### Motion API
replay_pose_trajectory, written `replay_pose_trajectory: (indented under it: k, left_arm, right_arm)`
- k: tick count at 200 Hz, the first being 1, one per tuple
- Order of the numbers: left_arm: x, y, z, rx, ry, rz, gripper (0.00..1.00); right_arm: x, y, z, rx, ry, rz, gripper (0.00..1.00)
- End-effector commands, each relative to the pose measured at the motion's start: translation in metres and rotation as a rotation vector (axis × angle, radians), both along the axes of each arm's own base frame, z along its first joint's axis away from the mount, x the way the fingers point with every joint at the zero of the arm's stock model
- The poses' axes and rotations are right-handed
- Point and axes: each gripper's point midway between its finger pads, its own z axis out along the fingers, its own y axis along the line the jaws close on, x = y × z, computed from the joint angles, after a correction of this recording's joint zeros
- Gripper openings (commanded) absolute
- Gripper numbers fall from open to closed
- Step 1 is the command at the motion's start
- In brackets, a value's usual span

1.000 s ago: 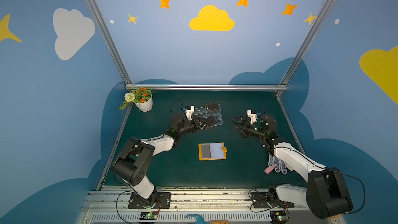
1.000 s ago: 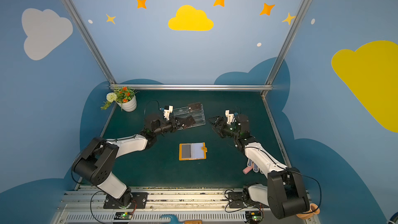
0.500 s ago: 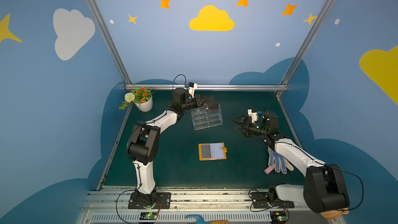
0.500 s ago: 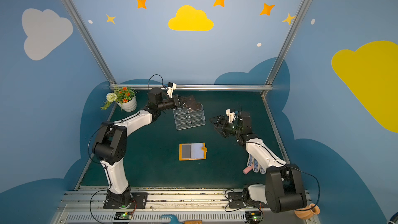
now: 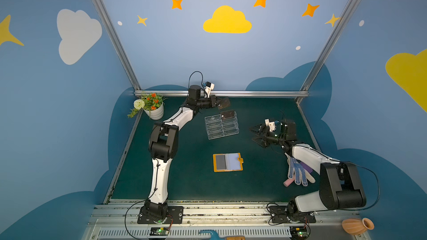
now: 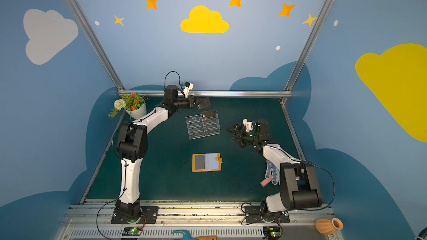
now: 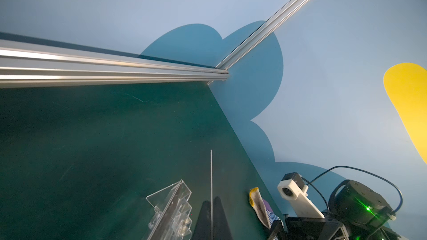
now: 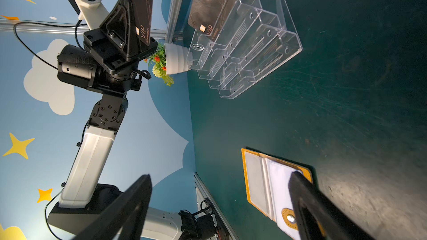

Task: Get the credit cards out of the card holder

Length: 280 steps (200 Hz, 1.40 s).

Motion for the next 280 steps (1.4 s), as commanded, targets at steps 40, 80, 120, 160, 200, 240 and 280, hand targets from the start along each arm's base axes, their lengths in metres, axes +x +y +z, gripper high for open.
replay_pose_trajectory:
  k: [40, 80, 120, 160, 200, 240, 280]
  left_arm:
    - [0.010, -0.003, -0.028, 0.028, 0.035, -0.039, 0.04]
    - [0.015, -0.003, -0.037, 0.035, 0.037, -0.033, 0.04]
    - [0.020, -0.005, -0.043, 0.042, 0.032, -0.044, 0.04]
    - [0.017, -0.010, -0.048, 0.023, 0.022, -0.080, 0.04]
    - [0.013, -0.016, -0.045, -0.001, -0.002, -0.108, 0.04]
    - [0.012, -0.021, -0.049, -0.002, -0.017, -0.132, 0.04]
    - [0.012, -0.026, -0.059, 0.007, -0.007, -0.155, 0.04]
  right_arm:
    - [0.019, 0.005, 0.018, 0.051, -0.058, 0.018, 0.90]
    - [0.021, 0.006, 0.013, 0.059, -0.043, 0.016, 0.90]
    - [0.022, 0.007, 0.008, 0.069, -0.032, 0.017, 0.90]
    - [0.024, 0.007, 0.003, 0.075, -0.018, 0.017, 0.90]
    - [0.027, 0.009, -0.004, 0.095, -0.001, 0.019, 0.90]
    - [0.028, 0.010, -0.007, 0.102, 0.005, 0.017, 0.90]
    - [0.028, 0.010, -0.006, 0.104, 0.001, 0.021, 0.90]
